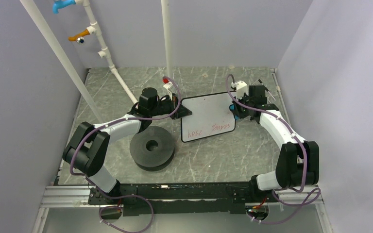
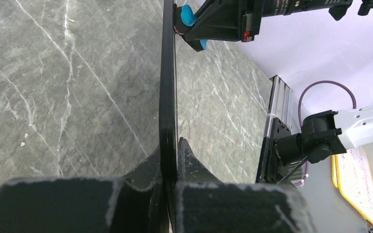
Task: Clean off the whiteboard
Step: Erase the whiteboard at the center of the board.
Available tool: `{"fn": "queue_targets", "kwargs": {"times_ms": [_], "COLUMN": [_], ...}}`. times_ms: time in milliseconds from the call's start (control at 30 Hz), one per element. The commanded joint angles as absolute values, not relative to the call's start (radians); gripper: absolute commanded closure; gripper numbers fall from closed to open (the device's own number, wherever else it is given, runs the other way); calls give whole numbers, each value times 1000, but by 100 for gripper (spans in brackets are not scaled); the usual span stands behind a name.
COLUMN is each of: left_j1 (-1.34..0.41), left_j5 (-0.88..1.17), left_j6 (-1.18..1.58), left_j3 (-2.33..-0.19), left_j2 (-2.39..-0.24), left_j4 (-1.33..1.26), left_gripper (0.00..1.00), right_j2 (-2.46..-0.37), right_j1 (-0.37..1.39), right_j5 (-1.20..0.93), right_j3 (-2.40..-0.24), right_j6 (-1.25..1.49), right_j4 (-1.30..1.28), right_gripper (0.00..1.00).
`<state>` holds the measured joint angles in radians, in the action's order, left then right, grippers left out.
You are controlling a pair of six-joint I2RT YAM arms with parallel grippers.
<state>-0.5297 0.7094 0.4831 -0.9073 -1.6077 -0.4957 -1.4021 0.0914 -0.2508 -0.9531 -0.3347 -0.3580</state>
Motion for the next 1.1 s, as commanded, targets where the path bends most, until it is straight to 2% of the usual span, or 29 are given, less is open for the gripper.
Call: {"fn": "queue_targets", "kwargs": {"times_ms": [0,167,267,500,567,767,933,1067], "left_j1": [-555,-556,-557,-558,-559,-559,-559,-559], "left_j5": [815,813,809,806,808,810,807,803], "left_j6": [462,459,459,462,461,460,459,457], "left_j3": [-950,-951,-946,-934,-936,-944,-945,-943], "left_j2": [-1573,-1568,-1564,-1564,-1566,-1570,-1569,-1564], "left_j4": [-563,-561,-562,-570,-569,-569,-571,-568], "left_gripper": [100,100,100,100,100,100,100,100], "right_j2": [-1406,-1390,-1381,-1394,-1397,-1408,-1403,-1405], "right_j1": [105,198,229,120,102,119,220,246], "right_j5": [-282,-499,-504,-192,-183,-342,-493,-492], "right_j3": [-959,-961,-960,-957,-951,-951,-944,-953], "right_j6": [-339,-474,-476,-291,-284,-347,-435,-423], "right_j4": [-289,-403,-401,-257,-253,-315,-385,-376], "right_gripper": [100,100,100,100,100,100,100,100]}}
